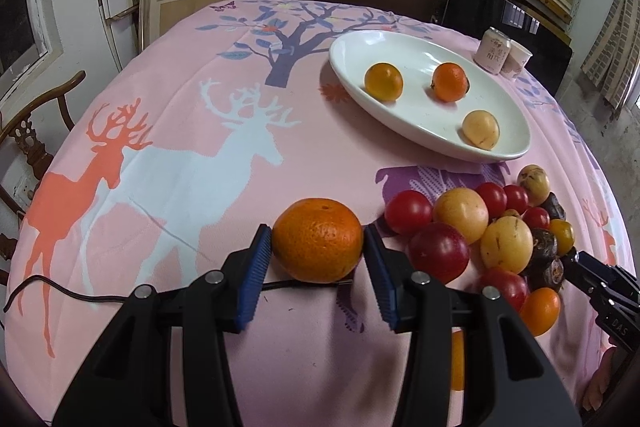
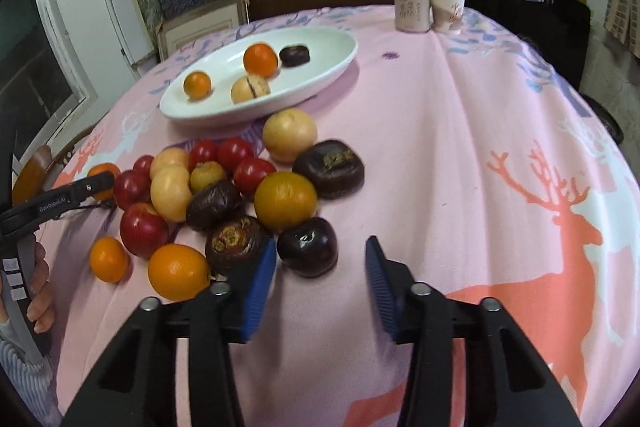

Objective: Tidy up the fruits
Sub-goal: 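Grasp another orange with the left tool while the right tool grasps a mangosteen, then place both fruits on the white plate and open both tools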

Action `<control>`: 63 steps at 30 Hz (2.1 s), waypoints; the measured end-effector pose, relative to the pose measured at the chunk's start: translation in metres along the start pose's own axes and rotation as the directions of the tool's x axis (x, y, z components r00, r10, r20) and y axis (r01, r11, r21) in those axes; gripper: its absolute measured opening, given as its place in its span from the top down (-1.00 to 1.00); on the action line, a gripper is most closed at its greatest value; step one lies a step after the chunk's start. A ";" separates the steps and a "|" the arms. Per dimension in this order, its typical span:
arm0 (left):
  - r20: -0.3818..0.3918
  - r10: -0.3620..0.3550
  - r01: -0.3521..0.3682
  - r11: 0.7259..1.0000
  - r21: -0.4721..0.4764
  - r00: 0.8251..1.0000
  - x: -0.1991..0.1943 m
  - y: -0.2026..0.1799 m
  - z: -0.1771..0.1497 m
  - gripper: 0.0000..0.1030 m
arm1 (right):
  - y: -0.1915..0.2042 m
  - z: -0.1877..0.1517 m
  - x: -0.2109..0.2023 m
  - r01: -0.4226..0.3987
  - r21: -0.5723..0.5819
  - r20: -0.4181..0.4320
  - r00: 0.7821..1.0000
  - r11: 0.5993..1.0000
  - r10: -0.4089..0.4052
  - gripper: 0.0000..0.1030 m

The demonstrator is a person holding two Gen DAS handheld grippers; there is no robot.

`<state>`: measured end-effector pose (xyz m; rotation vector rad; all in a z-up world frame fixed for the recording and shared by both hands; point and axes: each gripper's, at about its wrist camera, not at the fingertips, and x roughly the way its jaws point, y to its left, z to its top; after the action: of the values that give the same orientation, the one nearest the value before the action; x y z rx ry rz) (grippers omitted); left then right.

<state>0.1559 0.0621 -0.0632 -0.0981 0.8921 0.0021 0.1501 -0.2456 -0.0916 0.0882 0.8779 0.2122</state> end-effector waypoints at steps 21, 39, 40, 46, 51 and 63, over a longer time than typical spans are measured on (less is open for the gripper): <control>0.007 -0.013 0.013 1.000 -0.017 1.000 -0.003 -0.002 0.007 0.10 | -0.005 0.004 -0.014 -0.046 0.055 0.062 0.997 0.997 0.042 0.38; 0.001 -0.105 0.105 0.992 0.067 0.994 0.049 -0.078 0.096 0.09 | 0.021 0.147 0.055 -0.050 0.054 0.091 0.995 0.997 0.045 0.24; -0.015 -0.102 0.103 0.992 0.068 0.995 0.056 -0.076 0.095 0.09 | 0.021 0.146 0.060 -0.053 0.049 0.085 0.995 0.997 0.048 0.07; 0.042 -0.101 0.097 0.993 0.072 0.994 0.041 -0.070 0.095 -0.45 | 0.017 0.143 0.047 -0.063 0.050 0.161 0.985 0.997 0.055 -0.34; 0.114 -0.075 0.064 0.994 0.094 0.991 0.015 -0.066 0.087 -0.49 | 0.009 0.134 0.024 -0.075 0.084 0.229 0.972 0.994 0.054 -0.63; 0.081 -0.008 0.008 1.000 -0.007 0.997 -0.009 -0.017 0.026 -0.55 | -0.017 0.078 -0.003 -0.051 0.162 0.226 0.974 0.985 0.013 -0.76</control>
<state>0.1709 0.0474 -0.0384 -0.1082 0.8110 0.0021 0.2109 -0.2620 -0.0430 0.2780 0.6674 0.1550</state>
